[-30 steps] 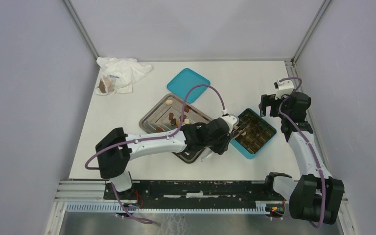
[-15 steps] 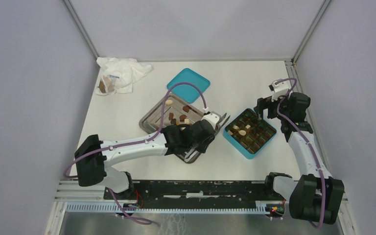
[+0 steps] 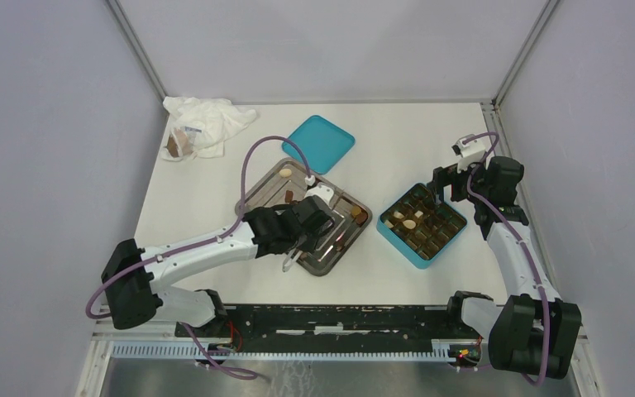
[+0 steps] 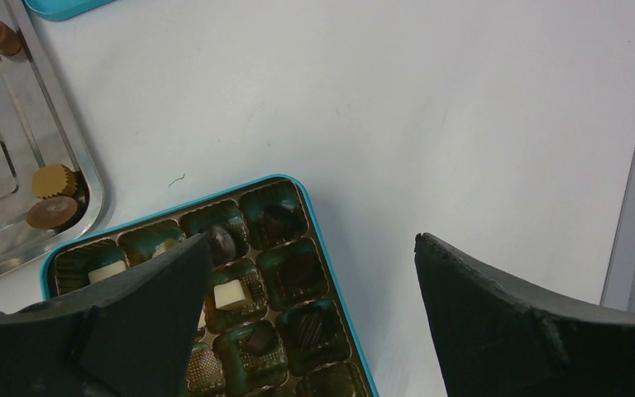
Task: Pack the chocolate
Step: Adjust the packing box at the center of the board.
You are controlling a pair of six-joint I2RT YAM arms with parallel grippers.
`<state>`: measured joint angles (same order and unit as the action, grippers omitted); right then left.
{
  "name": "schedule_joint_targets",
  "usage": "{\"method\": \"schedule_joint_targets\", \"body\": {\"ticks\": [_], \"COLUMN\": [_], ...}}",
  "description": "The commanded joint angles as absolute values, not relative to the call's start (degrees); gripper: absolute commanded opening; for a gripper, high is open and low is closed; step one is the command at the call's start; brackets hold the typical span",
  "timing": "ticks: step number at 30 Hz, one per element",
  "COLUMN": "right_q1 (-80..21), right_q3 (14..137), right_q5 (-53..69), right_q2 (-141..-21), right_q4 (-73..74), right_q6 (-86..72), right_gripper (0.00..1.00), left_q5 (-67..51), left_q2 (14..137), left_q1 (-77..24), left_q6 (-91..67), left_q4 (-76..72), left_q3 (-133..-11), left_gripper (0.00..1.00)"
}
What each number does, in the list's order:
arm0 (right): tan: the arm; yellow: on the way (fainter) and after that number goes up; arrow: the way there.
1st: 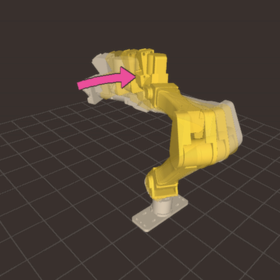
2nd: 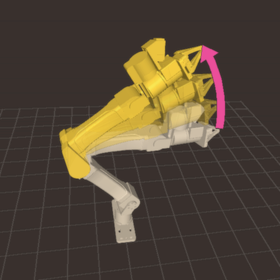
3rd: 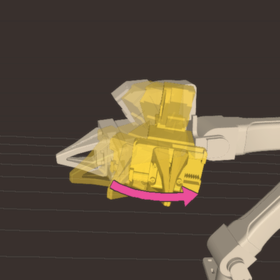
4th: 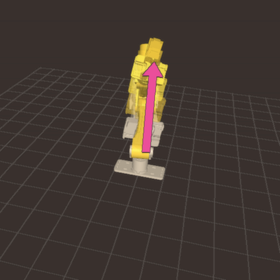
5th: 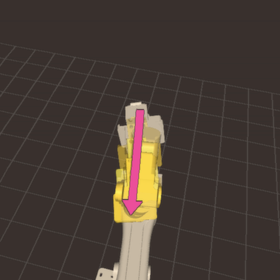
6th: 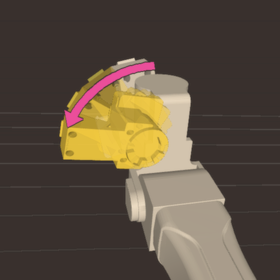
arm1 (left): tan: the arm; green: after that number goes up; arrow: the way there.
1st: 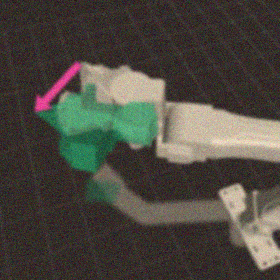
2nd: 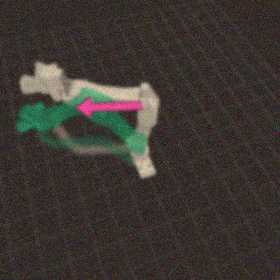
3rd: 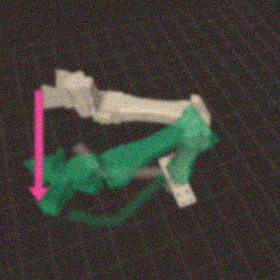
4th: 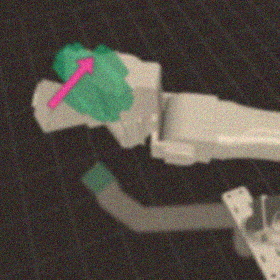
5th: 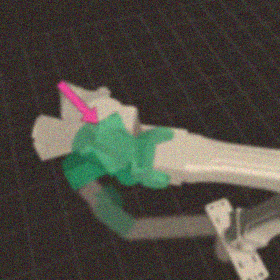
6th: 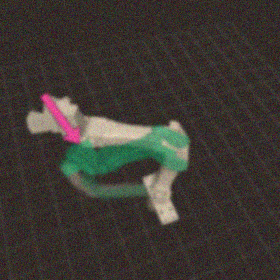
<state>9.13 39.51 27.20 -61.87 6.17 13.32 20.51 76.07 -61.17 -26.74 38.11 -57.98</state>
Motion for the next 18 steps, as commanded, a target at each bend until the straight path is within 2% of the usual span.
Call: {"method": "schedule_joint_targets", "body": {"ticks": [1, 18], "right_q1": [9.40, 9.40], "right_q3": [39.99, 40.03], "right_q5": [28.31, 28.57], "right_q2": [-61.88, -61.76], "right_q4": [5.43, 5.45], "right_q6": [13.80, 13.79], "right_gripper": [0.98, 0.98], "left_q5": [20.33, 14.09], "left_q2": [73.66, 76.47], "left_q1": [-58.70, -55.17], "left_q6": [-31.04, -33.84], "left_q4": [40.12, 41.65], "left_q3": [-57.83, -57.49], "left_gripper": [0.41, 0.48]}}
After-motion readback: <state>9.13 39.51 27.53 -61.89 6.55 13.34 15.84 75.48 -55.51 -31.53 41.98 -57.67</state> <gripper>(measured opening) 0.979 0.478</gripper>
